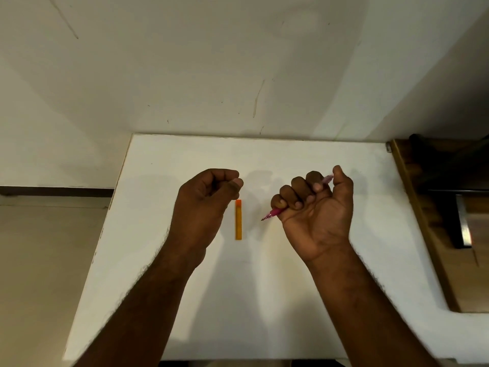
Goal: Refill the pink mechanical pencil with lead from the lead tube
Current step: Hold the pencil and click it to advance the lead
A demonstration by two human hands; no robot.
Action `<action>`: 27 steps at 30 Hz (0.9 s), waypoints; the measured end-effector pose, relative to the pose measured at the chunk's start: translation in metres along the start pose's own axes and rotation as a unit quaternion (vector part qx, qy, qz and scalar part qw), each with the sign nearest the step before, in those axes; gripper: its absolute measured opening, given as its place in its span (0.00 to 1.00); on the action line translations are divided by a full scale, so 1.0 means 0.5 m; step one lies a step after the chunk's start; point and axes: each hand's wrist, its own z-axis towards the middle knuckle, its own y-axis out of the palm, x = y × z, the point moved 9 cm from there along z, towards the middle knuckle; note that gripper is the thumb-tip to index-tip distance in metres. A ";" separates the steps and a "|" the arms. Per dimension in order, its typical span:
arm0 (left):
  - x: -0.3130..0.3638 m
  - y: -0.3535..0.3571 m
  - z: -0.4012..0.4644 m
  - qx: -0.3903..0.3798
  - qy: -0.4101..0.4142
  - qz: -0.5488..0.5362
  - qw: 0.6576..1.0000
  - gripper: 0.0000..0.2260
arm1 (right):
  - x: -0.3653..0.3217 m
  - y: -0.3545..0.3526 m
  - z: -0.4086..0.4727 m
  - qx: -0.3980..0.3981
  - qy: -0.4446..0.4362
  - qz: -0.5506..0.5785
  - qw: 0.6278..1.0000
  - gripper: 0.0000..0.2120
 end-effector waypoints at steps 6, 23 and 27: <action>-0.001 -0.001 0.001 0.000 0.001 0.000 1.000 0.05 | -0.001 -0.006 0.002 0.005 -0.002 -0.006 1.000 0.24; -0.003 -0.001 -0.001 0.000 -0.001 -0.001 1.000 0.05 | -0.007 -0.014 0.000 0.018 -0.007 -0.011 1.000 0.24; -0.001 -0.002 0.000 0.002 0.001 0.000 1.000 0.05 | -0.003 -0.014 -0.002 0.016 0.002 -0.004 1.000 0.26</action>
